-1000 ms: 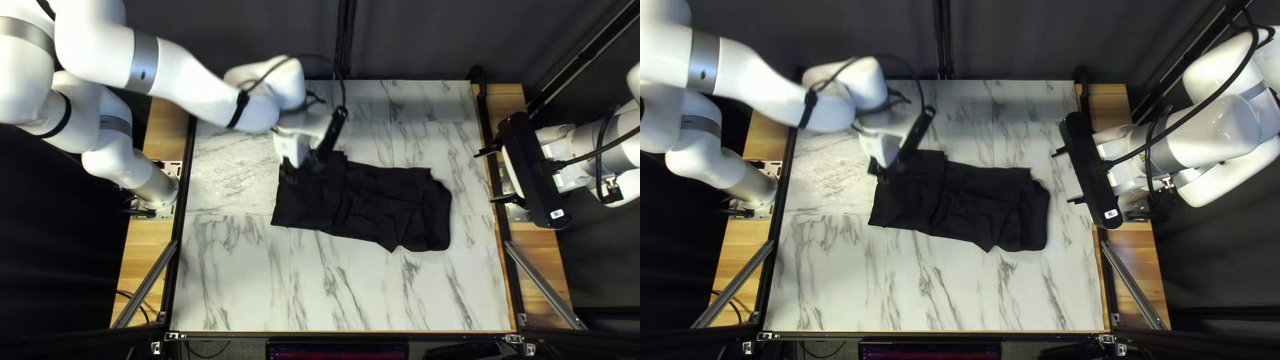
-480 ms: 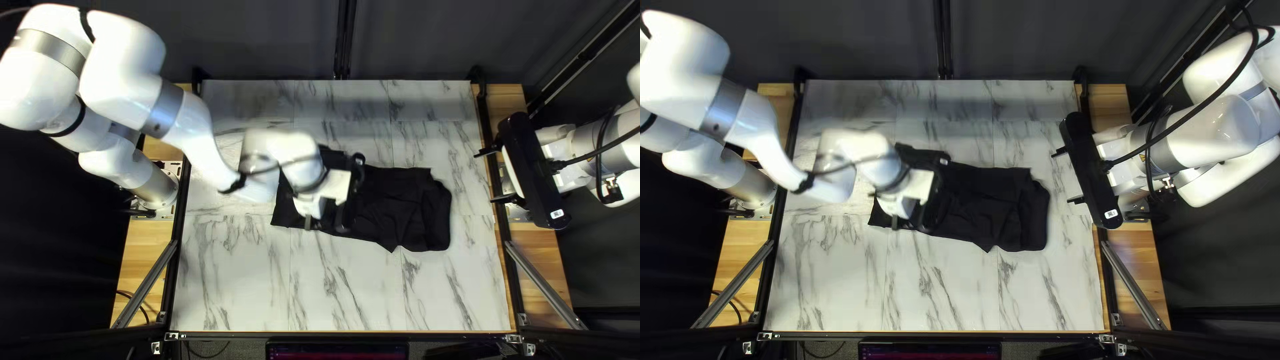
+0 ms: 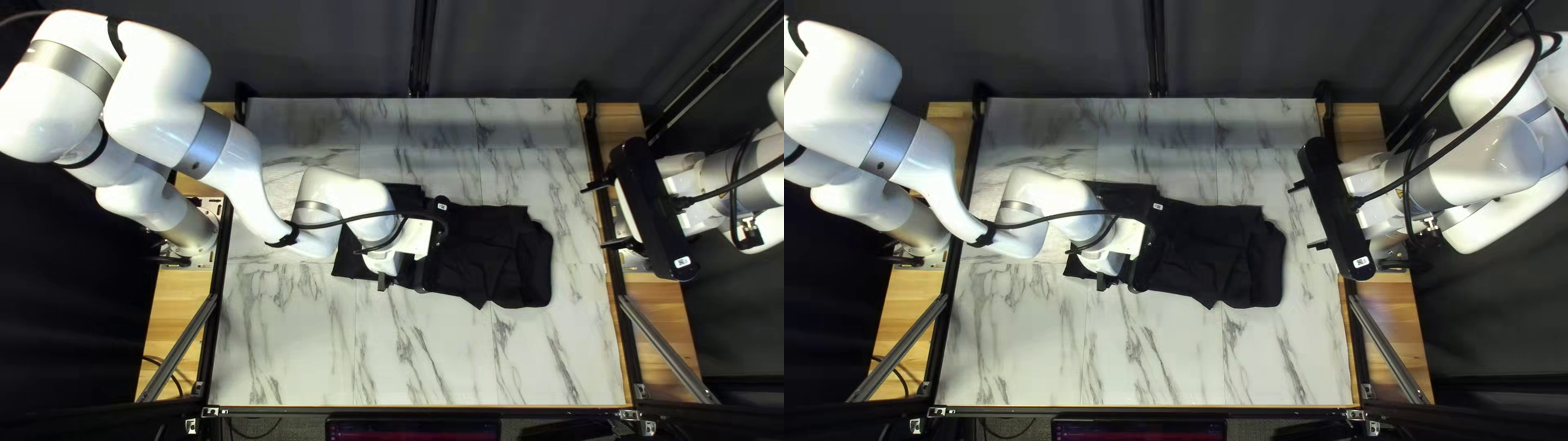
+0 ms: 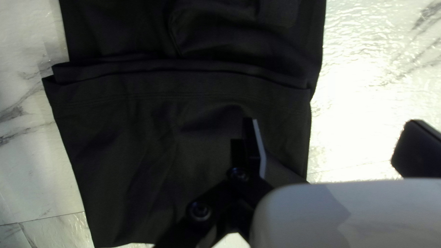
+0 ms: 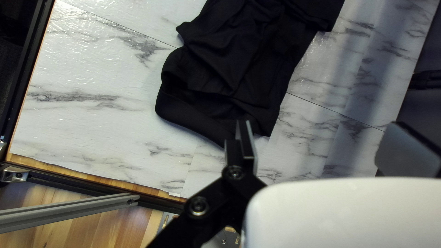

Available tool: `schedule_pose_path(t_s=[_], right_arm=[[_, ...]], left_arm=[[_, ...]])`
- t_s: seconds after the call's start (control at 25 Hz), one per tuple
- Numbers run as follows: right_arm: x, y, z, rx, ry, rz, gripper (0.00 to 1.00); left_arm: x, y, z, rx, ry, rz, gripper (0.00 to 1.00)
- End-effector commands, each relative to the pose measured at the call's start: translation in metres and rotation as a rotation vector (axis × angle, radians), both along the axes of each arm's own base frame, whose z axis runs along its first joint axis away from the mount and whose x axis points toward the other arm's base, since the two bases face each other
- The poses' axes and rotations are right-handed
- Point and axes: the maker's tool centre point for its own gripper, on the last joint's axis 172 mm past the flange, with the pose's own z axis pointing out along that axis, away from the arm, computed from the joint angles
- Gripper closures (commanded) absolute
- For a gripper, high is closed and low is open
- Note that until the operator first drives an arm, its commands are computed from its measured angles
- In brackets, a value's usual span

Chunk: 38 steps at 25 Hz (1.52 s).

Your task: Fold t-shirt

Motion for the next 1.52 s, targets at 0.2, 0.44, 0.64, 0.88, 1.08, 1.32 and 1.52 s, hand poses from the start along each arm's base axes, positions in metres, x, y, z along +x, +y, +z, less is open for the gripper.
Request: schedule_pose_path(t_s=[0.2,0.44,0.64,0.88,1.08,1.32,1.52], right_arm=[[0.000,0.000,0.000,0.000,0.000,0.000,0.00],[0.000,0.000,0.000,0.000,0.000,0.000,0.00],[0.000,0.000,0.000,0.000,0.000,0.000,0.00],[0.000,0.000,0.000,0.000,0.000,0.000,0.00],[0.000,0.000,0.000,0.000,0.000,0.000,0.00],[0.000,0.000,0.000,0.000,0.000,0.000,0.00],[0.000,0.000,0.000,0.000,0.000,0.000,0.00]], left_arm=[[0.039,-0.020,0.001,0.104,0.075,0.110,0.00],[0.026,-0.020,-0.005,0.181,0.140,0.174,0.00],[0.013,-0.013,-0.022,0.183,0.141,0.203,0.00],[0.010,-0.015,-0.040,0.166,0.133,0.189,0.00],[0.009,-0.012,-0.054,0.148,0.127,0.156,0.11],[0.008,-0.002,-0.062,0.133,0.122,0.145,0.31],[0.009,0.004,-0.066,0.123,0.125,0.146,0.55]])
